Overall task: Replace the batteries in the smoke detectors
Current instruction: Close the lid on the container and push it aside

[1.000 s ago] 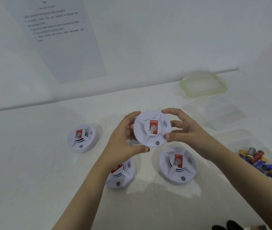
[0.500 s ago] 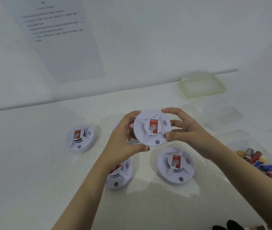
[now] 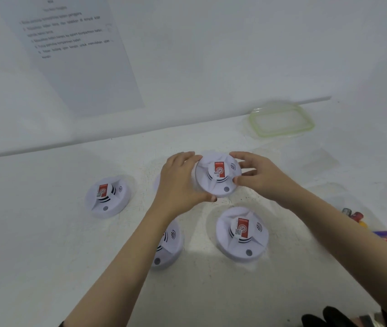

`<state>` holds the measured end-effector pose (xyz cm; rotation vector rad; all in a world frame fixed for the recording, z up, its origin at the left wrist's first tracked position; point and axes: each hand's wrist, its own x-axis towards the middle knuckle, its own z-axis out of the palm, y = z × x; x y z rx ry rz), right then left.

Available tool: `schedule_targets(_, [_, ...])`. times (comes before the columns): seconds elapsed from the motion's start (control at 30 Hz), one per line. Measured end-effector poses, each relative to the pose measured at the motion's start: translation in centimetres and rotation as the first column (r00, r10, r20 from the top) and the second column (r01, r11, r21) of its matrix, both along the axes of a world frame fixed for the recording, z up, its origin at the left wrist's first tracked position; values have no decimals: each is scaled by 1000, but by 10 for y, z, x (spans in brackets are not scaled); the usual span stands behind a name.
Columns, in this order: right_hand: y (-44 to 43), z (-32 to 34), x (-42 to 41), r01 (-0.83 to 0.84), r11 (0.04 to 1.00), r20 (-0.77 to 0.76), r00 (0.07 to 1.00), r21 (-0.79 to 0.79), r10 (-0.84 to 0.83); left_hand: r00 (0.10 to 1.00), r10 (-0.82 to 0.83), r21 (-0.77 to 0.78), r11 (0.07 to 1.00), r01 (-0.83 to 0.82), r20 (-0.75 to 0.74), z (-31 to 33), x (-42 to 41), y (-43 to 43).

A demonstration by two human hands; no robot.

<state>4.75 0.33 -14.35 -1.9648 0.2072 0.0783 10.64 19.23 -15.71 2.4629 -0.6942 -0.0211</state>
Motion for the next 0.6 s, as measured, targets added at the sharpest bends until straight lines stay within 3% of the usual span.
schedule_targets(0.13, [0, -4, 5, 29, 992, -67, 997, -122, -37, 1000, 0, 159, 987, -1, 3, -8, 10, -19])
schedule_targets(0.3, [-7, -9, 10, 37, 990, -142, 988, -137, -56, 1000, -10, 283, 959, 16, -21, -20, 16, -33])
schedule_targets(0.5, [-25, -5, 9, -105, 979, -229, 971, -175, 64, 992, 2, 436, 898, 54, -126, -18, 24, -40])
schedule_targets(0.6, [-52, 12, 7, -167, 971, -208, 970, -171, 130, 987, -32, 330, 940, 83, -156, -2, 26, -56])
